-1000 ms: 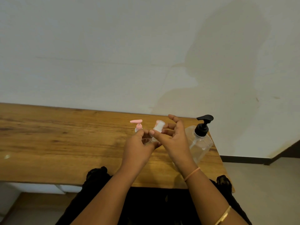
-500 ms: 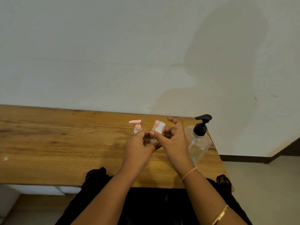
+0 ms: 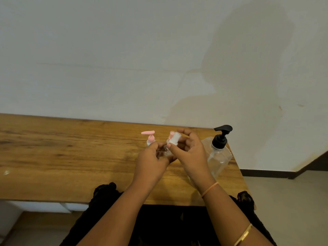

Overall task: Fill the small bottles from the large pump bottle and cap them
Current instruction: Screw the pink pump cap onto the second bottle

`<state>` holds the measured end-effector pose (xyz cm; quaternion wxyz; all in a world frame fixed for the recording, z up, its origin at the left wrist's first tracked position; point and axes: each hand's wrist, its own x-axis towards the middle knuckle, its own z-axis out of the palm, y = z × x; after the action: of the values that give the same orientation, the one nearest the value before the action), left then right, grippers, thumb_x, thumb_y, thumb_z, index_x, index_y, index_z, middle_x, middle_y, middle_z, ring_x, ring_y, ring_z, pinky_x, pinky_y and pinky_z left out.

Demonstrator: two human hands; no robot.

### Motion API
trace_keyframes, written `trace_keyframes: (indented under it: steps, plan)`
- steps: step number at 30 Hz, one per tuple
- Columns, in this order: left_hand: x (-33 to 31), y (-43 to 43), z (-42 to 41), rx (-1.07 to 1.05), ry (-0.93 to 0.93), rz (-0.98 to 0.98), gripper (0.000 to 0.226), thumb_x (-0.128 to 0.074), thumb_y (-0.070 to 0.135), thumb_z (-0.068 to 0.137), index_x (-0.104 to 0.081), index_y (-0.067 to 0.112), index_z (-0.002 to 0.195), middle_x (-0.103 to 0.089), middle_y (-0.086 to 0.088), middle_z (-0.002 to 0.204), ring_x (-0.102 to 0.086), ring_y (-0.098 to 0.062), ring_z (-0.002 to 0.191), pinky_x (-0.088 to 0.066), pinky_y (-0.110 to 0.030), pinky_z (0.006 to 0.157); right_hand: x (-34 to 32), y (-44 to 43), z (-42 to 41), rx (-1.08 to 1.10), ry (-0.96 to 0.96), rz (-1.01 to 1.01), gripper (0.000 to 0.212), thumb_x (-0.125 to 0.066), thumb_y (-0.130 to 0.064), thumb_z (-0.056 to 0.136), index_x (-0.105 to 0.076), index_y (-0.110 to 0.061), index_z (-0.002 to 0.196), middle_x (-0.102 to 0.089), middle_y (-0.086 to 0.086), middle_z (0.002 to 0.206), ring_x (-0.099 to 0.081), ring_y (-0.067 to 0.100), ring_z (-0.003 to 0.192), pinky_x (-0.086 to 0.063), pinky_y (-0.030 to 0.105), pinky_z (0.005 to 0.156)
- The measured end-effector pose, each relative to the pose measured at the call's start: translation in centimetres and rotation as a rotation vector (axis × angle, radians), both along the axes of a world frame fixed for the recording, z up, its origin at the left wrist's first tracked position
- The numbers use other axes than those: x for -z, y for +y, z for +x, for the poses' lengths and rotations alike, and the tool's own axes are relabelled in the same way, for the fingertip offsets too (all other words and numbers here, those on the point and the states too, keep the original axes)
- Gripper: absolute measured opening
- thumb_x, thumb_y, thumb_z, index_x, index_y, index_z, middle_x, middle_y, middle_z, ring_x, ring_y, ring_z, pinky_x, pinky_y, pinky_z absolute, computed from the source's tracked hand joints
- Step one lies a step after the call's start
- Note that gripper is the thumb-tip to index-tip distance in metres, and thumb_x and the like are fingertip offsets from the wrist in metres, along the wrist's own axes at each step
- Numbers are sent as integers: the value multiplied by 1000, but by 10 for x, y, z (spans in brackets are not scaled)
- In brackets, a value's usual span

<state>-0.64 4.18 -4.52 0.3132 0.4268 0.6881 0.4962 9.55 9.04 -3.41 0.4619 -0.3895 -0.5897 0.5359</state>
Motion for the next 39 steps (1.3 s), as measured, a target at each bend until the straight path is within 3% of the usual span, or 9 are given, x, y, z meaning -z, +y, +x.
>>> trace_keyframes:
  steps: [3,8,11,15,18,22,27,35,39]
  plan:
    - [0,0,-2,-5,-15,5,35,-78,24,75,-64,21,107,-68,11,91,-64,-4,87,-53,-24,75,-2,0,2,-85,89,-48,54,-65,6,81,-48,-32,116,-67,9,105,-67,18,91,-57,30,75]
    - [1,-1,-1,-8,81,31,28,-75,25,78,-64,24,103,-64,16,90,-59,3,84,-43,-7,60,-1,-3,0,19,-130,-3,68,-80,-31,70,-40,-34,124,-59,-2,102,-62,11,94,-56,26,76]
    - [2,1,0,-10,81,16,36,-77,22,75,-64,23,109,-64,13,98,-59,-2,94,-48,-17,76,2,0,1,51,-152,53,55,-79,-19,75,-43,-37,113,-65,6,88,-65,20,85,-56,29,72]
    - [2,1,-2,-21,113,27,39,-77,20,76,-63,20,112,-63,13,100,-59,-3,96,-48,-19,78,5,2,4,-105,-32,-20,65,-68,1,81,-38,-39,123,-65,11,107,-65,23,98,-55,39,86]
    - [0,1,-2,-34,214,40,36,-75,21,78,-63,20,112,-58,18,94,-52,7,81,-39,-8,66,3,1,3,-64,-82,-79,76,-79,-29,73,-33,-33,134,-58,4,113,-64,14,96,-56,32,82]
    - [1,0,-2,-45,346,48,39,-75,23,78,-63,21,114,-54,16,94,-49,2,83,-34,-5,63,4,2,2,70,-257,-29,49,-74,-35,78,-52,-18,119,-65,7,93,-66,23,82,-58,41,71]
    - [2,2,-3,-49,359,26,44,-78,18,74,-63,20,116,-60,8,108,-51,-5,94,-39,-13,73,6,6,9,-108,-233,18,44,-71,-8,82,-50,-25,117,-62,8,110,-64,20,92,-56,32,80]
    - [1,0,-2,-39,393,14,40,-77,20,75,-62,24,112,-54,14,101,-49,-4,97,-37,-18,76,4,5,8,37,-359,71,23,-75,-34,78,-63,-15,87,-67,6,81,-66,23,73,-57,45,67]
    - [0,1,-4,-45,375,20,37,-77,18,75,-63,23,108,-50,16,95,-49,-4,92,-32,-7,65,1,5,10,-24,-338,152,17,-71,-10,82,-64,-15,96,-65,-5,100,-61,14,93,-55,29,76]
